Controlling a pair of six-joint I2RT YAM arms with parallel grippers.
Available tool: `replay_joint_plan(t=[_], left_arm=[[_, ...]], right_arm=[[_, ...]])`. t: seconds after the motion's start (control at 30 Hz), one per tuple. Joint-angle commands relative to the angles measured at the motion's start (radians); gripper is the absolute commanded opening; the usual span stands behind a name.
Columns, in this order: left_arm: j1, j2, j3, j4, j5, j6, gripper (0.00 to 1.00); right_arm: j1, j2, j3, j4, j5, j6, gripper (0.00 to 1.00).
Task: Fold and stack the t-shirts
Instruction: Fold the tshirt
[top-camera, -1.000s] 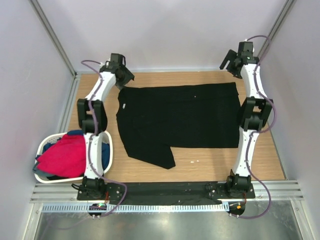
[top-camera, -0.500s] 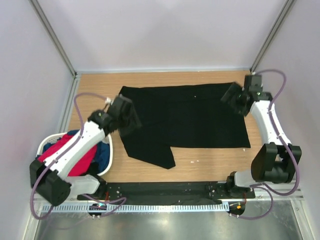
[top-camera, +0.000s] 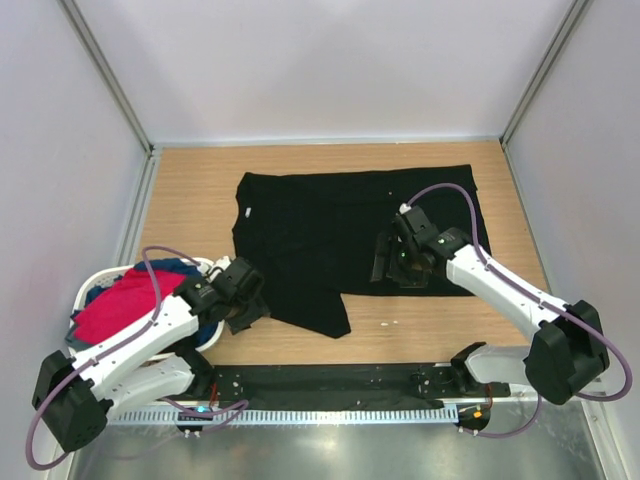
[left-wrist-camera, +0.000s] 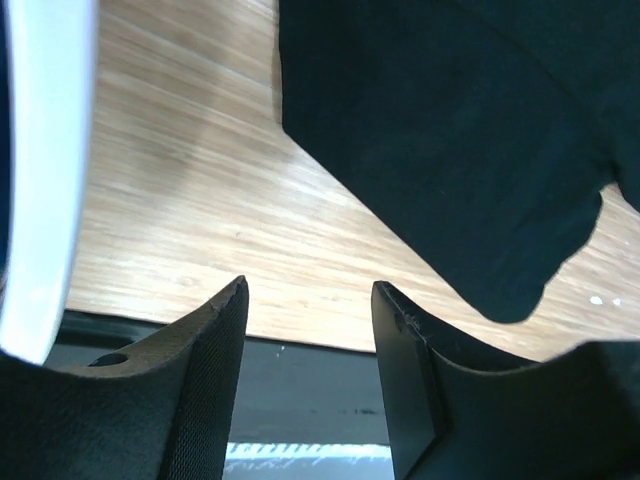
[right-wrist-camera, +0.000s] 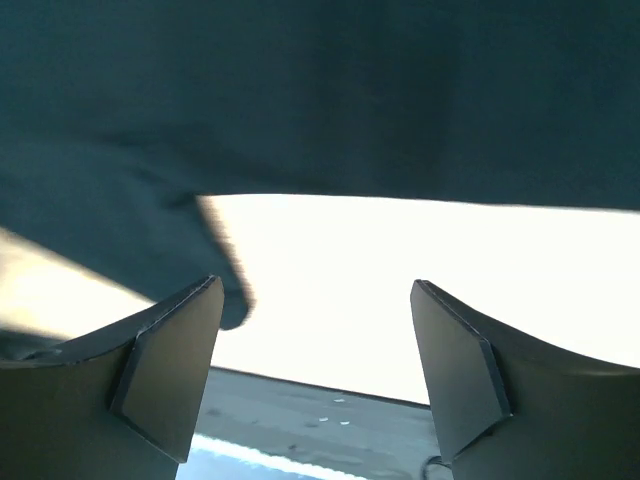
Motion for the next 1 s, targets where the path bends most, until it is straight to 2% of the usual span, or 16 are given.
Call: replay_joint_plan(t=[0.0, 0.2, 0.47, 0.6, 0.7, 0.73, 0.87, 0.97], left_arm=[[-0.019, 0.028, -0.014, 0.09, -0.058, -0.042, 0.53], [-0.045, 0.135, -0.031, 0.177, -0.116, -0.051, 0.49], [-0.045, 0.286, -0.001, 0.211, -0.219, -0.068, 0.46], [-0.045, 0.338, 0.009, 0.242, -0.228, -0.057, 0.43], [-0.045, 0.37, 0.006, 0.272, -0.227, -0.036, 0.32], [-0.045, 0.376, 0.007, 0.278, -0.227, -0.03, 0.23], [-0.045, 0.39, 0.038, 0.275, -0.221, -0.011, 0.01], [-0.045, 0.375, 0.088, 0.249, -0.221, -0.002, 0.0]], right_arm=[[0.0, -0.052, -0.04, -0.029, 0.146, 0.052, 0.82], [0.0, -0.032, -0.026, -0.03, 0.152, 0.1, 0.82], [0.006, -0.01, -0.027, 0.005, 0.096, 0.08, 0.75], [0.09, 0.022, -0.011, 0.036, 0.062, 0.061, 0.72], [0.144, 0.082, -0.001, 0.057, 0.076, 0.06, 0.7], [0.179, 0.095, 0.0, 0.075, 0.074, 0.063, 0.68], [0.261, 0.144, 0.012, 0.126, 0.062, 0.08, 0.65], [0.283, 0.164, 0.034, 0.148, 0.059, 0.077, 0.64]])
